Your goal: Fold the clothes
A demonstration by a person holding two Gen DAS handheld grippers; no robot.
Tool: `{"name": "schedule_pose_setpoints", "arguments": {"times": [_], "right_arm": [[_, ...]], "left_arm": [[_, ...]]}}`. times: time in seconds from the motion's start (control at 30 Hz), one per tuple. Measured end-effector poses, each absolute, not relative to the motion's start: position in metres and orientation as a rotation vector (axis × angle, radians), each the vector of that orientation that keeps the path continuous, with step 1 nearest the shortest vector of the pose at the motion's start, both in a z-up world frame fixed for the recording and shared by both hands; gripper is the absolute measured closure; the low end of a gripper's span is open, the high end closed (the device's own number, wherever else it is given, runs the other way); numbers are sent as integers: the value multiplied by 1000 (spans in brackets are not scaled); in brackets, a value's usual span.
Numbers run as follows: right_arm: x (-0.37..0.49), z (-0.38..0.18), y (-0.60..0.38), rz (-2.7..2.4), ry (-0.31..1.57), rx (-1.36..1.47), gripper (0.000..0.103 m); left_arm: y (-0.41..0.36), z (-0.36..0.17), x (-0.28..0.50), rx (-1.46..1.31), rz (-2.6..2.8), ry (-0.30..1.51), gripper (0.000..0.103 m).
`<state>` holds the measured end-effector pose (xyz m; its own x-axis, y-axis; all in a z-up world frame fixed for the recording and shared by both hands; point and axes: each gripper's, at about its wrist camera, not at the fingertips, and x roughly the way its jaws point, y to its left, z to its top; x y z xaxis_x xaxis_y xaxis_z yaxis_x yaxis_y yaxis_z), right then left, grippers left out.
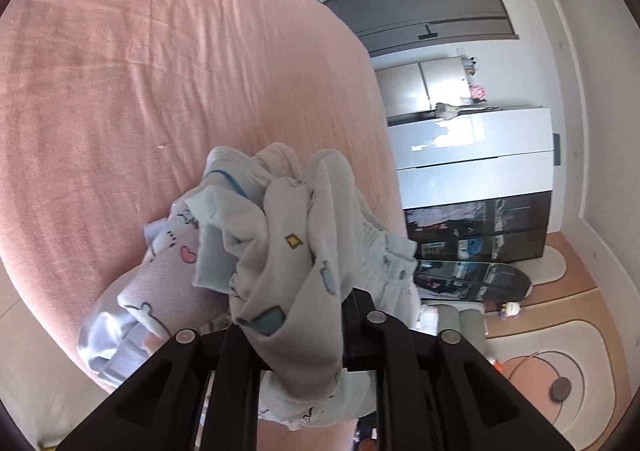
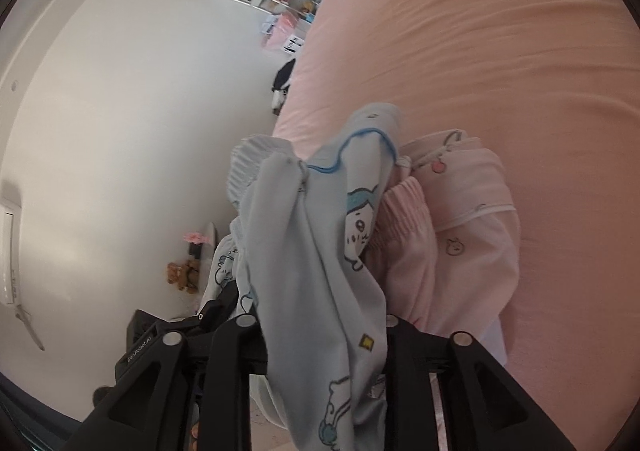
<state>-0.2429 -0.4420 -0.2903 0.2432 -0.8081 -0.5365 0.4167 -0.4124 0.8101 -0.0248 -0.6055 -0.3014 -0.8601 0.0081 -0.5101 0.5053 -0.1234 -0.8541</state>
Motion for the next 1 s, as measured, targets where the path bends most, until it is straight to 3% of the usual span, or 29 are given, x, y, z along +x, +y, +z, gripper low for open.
{"name": "schedule_pose_setpoints", "arguments": {"times": [0.17,0.23,0.37,0.67,1.0], "right_arm": [[-246,-288,-448,-1429,-264,1488,43],[-246,-284,-450,-1434,-230,1494,39],[-250,-272,-446,-1471,-211,1490,26],[-281,-229,-400,-1720,-156,1501,20],[-289,-184,-330,-1932,-32,1425,19]], "left_arm": [[-598,-301,-26,735,-1984,1682,27],[-594,-297,-23,719,-1979,1652,15],[-590,-289,-14,701,-1946,1604,1],[-590,-250,32,547,-1922,1548,0],[-542,-179,34,667,-2096,1025,0]]}}
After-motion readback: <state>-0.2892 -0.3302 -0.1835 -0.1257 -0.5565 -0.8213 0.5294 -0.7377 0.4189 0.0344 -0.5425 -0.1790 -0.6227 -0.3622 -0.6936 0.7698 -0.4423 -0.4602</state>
